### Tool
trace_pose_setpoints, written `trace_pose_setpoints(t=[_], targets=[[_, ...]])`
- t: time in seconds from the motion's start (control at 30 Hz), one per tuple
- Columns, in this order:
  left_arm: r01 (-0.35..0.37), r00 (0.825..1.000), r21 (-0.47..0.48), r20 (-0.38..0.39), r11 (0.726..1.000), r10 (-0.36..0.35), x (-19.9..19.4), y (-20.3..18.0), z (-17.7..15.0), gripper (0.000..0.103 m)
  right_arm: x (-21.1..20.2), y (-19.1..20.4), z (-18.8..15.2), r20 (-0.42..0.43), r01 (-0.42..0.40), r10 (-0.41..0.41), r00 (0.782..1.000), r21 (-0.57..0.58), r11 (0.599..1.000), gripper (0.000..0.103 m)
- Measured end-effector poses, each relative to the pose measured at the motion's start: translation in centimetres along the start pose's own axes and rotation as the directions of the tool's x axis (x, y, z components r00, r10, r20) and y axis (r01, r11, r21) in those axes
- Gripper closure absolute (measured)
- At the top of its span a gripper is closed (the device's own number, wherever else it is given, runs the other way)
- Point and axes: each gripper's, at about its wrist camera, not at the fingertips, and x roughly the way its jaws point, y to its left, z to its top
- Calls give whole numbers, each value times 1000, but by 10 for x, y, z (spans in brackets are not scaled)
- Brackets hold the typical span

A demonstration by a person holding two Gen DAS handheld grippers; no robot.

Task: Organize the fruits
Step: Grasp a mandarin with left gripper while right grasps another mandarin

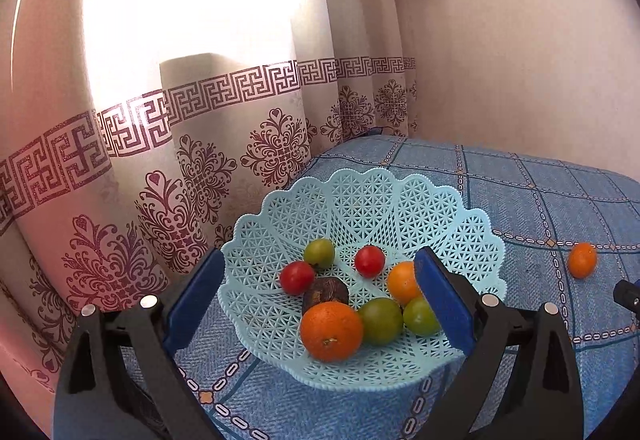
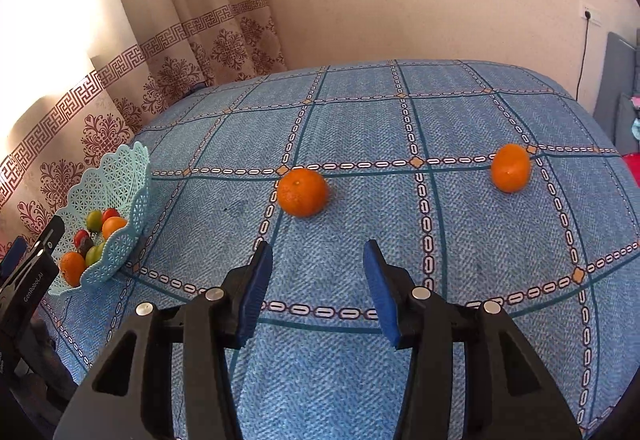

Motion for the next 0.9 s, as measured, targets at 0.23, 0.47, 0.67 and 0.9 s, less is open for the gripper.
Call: trace_pose_setpoints(t=[0.23,0.47,0.67,0.9], targets=[[19,999,37,38,999,-20,-14,-9,7,6,2,-34,-2,-8,39,-39,999,31,999,55],[77,996,79,31,994,-79,-23,-24,11,6,6,-66,0,-27,68,-66,997,80,994,55],[160,987,110,4,981,-162,-29,-36,16,6,6,-92,7,-23,102,-99,995,119,988,55],[229,973,139,-23,963,-228,-34,-57,18,6,10,-112,16,-15,147,-146,989,132,980,55]])
